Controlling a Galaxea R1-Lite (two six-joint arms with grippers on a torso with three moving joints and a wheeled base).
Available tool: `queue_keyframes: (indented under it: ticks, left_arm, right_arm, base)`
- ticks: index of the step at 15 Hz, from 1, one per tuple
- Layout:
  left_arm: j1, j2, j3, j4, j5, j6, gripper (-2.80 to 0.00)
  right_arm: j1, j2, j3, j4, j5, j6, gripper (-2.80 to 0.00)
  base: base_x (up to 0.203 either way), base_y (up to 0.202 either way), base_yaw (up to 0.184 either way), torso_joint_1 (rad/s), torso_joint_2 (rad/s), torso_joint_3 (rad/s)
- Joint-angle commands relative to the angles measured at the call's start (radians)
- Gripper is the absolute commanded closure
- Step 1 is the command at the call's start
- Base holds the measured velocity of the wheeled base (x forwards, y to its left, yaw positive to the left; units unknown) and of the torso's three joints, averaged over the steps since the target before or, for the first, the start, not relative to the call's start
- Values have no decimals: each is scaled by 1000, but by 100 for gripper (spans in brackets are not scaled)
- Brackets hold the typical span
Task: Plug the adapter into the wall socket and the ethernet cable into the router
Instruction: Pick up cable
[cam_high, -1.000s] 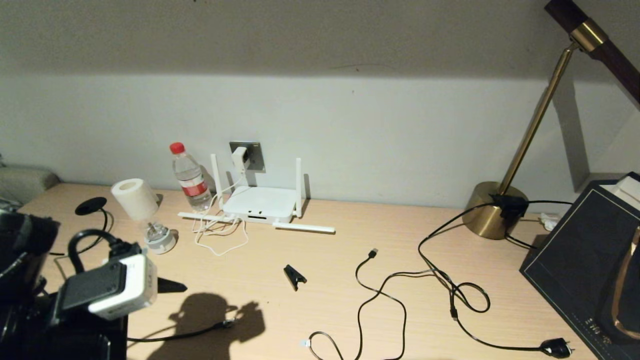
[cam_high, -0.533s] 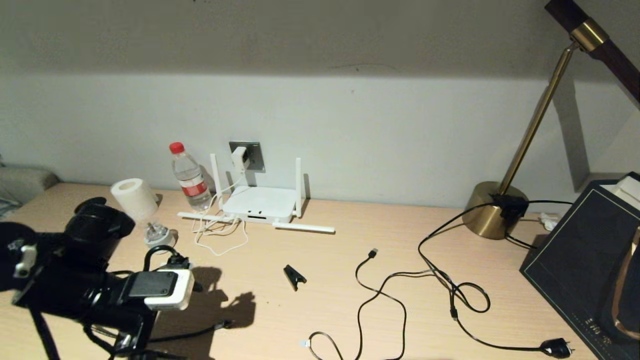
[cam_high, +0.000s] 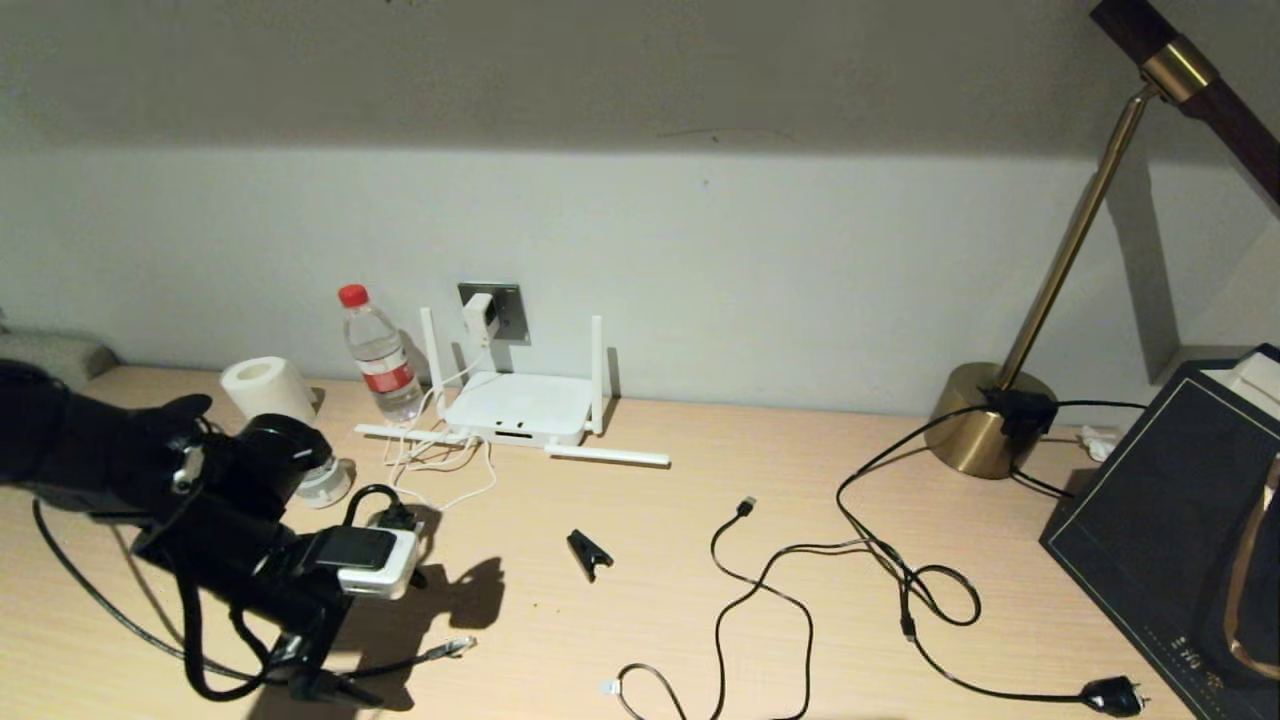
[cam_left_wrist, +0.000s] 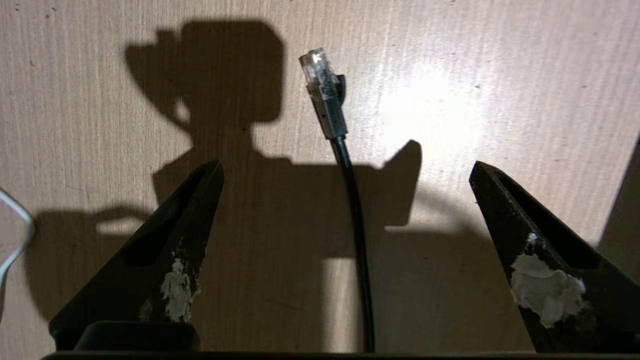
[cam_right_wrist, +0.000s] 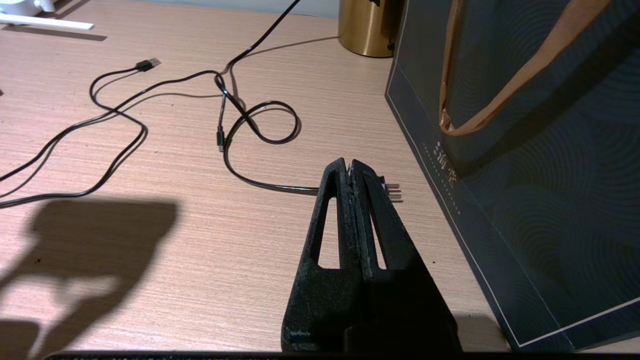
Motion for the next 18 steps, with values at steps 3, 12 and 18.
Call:
queue_keyframes:
  ticks: [3,12,18]
  left_arm:
    - [-36,98,-32,-14,-3,-65,-280]
    - [-58,164,-94,-14,2,-104,-280]
    - [-56,176,-89,-27,17,-123,-280]
  right_arm:
    - [0,2,0,1,0,-1,0]
    - [0,2,0,1,0,-1,0]
    - [0,2,0,1,0,-1,0]
  base:
    - [0,0,0,0,0,0]
    - [0,0,0,0,0,0]
    - [0,0,0,0,0,0]
